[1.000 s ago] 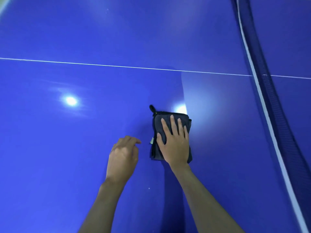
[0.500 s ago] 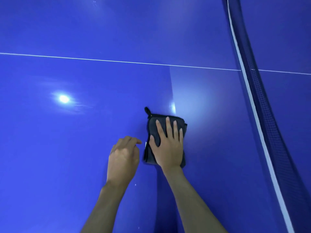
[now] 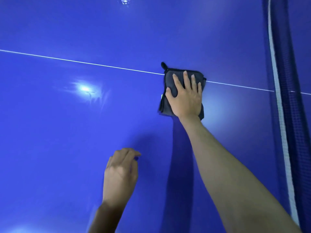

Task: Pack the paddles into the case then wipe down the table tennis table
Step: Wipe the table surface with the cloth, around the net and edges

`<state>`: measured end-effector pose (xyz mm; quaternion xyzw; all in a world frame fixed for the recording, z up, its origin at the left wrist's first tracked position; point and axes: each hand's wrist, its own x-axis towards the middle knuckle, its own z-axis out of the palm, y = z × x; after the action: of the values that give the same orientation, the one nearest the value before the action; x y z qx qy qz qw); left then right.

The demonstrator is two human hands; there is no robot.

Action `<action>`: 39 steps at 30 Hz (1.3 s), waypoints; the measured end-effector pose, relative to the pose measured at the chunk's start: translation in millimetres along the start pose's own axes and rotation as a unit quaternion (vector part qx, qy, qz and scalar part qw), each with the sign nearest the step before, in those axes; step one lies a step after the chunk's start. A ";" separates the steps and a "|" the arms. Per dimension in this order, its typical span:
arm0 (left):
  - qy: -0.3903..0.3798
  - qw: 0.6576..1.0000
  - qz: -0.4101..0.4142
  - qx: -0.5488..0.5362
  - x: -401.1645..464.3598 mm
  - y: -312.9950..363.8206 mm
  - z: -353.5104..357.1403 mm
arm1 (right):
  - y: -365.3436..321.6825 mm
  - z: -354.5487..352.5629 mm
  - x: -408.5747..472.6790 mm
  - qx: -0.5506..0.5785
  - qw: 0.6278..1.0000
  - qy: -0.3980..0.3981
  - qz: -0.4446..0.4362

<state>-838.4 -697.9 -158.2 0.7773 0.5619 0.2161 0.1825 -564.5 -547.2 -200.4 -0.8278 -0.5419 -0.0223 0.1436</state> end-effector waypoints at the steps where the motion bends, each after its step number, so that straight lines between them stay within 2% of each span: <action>1: 0.000 1.000 0.002 0.001 1.8 3.6 1.1 | 2.2 0.5 4.1 0.001 1.000 -0.006 -0.004; 5: -0.007 0.999 0.032 -0.003 1.9 15.7 3.2 | 4.1 -0.4 -2.0 0.000 1.000 -0.016 -0.010; 9: -0.017 0.999 0.049 -0.005 -12.6 15.1 1.4 | 6.9 -12.1 -43.5 0.001 1.000 -0.026 -0.013; 19: -0.098 0.992 0.076 0.004 -75.3 3.8 -41.0 | -4.8 -62.3 -257.8 -0.019 0.999 -0.035 0.017; 27: -0.104 0.989 0.099 0.029 -99.8 11.4 -50.9 | -8.9 -89.3 -391.0 -0.020 0.996 -0.057 0.063; 31: -0.109 0.988 0.105 0.027 -92.9 28.2 -32.0 | 6.7 -86.8 -362.9 -0.027 0.996 -0.064 0.047; 36: -0.116 0.986 0.117 -0.008 -68.3 57.2 -2.4 | 54.3 -70.8 -257.5 -0.027 0.998 -0.040 0.028; 39: -0.102 0.990 0.096 -0.020 -52.4 75.3 16.8 | 75.7 -60.2 -190.9 -0.032 0.999 -0.027 0.031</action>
<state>-783.9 -771.2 -139.5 0.8417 0.4590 0.1634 0.2328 -567.5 -761.2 -195.6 -0.8485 -0.5189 -0.0128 0.1031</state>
